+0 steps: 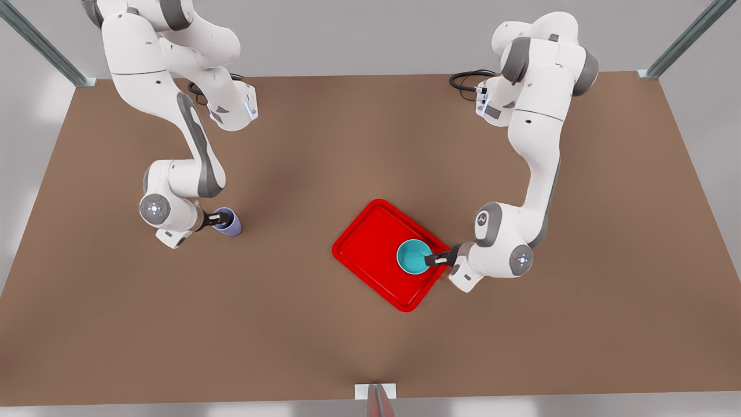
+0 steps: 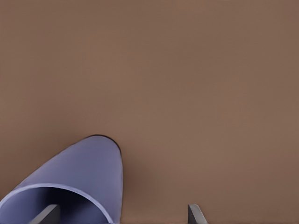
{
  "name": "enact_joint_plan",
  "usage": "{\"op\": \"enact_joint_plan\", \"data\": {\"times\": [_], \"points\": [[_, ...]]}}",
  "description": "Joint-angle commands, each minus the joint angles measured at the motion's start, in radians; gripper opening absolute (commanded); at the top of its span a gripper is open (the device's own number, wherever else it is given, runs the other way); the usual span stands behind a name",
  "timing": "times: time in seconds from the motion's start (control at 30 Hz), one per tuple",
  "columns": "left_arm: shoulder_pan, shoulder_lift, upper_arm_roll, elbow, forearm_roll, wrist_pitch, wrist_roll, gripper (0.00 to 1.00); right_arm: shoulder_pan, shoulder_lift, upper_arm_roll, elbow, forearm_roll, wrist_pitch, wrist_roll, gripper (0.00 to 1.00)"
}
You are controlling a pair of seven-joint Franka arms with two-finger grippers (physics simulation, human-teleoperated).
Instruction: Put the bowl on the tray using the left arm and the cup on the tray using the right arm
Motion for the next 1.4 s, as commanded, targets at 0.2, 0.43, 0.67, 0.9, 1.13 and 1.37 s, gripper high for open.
{"op": "enact_joint_plan", "data": {"times": [0.2,0.43,0.67,0.9,1.13,1.37], "points": [[-0.004,-0.223,0.241,0.115,0.407,-0.416,0.182,1.00,0.002,0.038,0.001,0.002,0.000,0.023,0.001,1.00],[0.100,-0.378,0.134,0.115,0.435,-0.468,0.162,1.00,0.002,0.042,0.001,0.006,0.001,0.020,0.003,0.59],[0.094,-0.368,0.132,0.114,0.449,-0.473,0.162,1.00,0.002,0.042,0.001,0.014,0.001,0.011,0.006,0.33],[0.092,-0.366,0.132,0.114,0.437,-0.483,0.159,1.00,0.002,0.050,0.001,0.021,0.003,0.011,0.008,0.21],[0.092,-0.372,0.132,0.114,0.442,-0.493,0.161,1.00,0.002,0.056,0.001,0.038,0.004,0.006,0.011,0.21],[0.094,-0.375,0.134,0.114,0.445,-0.500,0.162,1.00,0.008,0.033,0.006,0.089,0.007,-0.044,-0.018,0.21]]}}
